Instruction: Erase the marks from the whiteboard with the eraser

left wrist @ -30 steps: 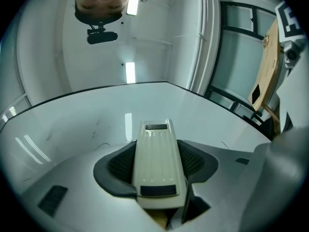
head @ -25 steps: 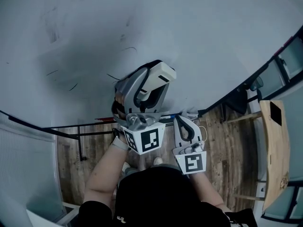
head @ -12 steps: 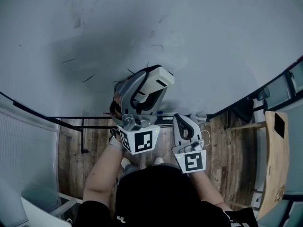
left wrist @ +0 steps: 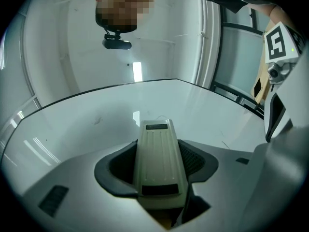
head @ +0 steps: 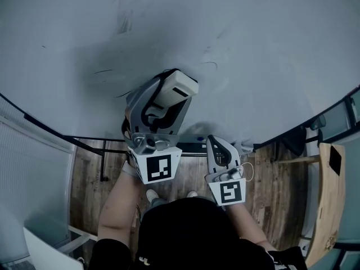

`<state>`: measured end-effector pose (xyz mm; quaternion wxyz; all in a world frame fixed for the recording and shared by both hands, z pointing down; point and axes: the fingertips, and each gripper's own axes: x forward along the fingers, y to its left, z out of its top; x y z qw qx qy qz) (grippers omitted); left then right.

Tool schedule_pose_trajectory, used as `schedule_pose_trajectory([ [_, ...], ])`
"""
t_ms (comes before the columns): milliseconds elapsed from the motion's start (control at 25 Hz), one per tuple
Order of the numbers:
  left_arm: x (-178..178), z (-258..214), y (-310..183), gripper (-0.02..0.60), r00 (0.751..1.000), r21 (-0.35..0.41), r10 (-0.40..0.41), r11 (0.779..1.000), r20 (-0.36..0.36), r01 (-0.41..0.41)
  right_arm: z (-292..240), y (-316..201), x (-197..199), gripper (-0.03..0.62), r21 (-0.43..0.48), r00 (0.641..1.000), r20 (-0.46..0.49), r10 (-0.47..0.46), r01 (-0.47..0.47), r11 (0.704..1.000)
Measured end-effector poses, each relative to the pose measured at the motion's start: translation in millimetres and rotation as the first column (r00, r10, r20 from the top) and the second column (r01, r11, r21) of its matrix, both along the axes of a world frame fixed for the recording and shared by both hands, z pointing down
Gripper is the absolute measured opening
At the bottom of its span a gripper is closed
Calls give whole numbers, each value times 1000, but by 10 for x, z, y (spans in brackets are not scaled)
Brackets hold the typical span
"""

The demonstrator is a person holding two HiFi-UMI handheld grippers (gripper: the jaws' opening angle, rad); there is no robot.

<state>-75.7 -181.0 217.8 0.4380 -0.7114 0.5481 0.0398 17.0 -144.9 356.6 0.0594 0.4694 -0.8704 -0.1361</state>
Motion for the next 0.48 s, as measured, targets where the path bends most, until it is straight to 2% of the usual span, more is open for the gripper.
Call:
schedule_pose_trajectory([
  [80, -158, -107, 4, 264, 1000, -2, -20, 1000, 2, 20, -14, -4, -83, 27, 4, 1000, 1, -12, 12, 1000],
  [160, -354, -203, 10, 264, 999, -1, -31, 1000, -29, 31, -23, -9, -164, 28, 4, 1000, 4, -23, 23, 1000],
  [320, -856, -347, 9, 265, 989, -22, -52, 999, -137, 49, -43, -14, -350, 28, 7, 999, 1, -54, 54, 999],
  [480, -1399, -393, 23, 265, 959, -59, -62, 997, -277, 48, -46, 8, -552, 28, 11, 996, -2, -89, 89, 996],
])
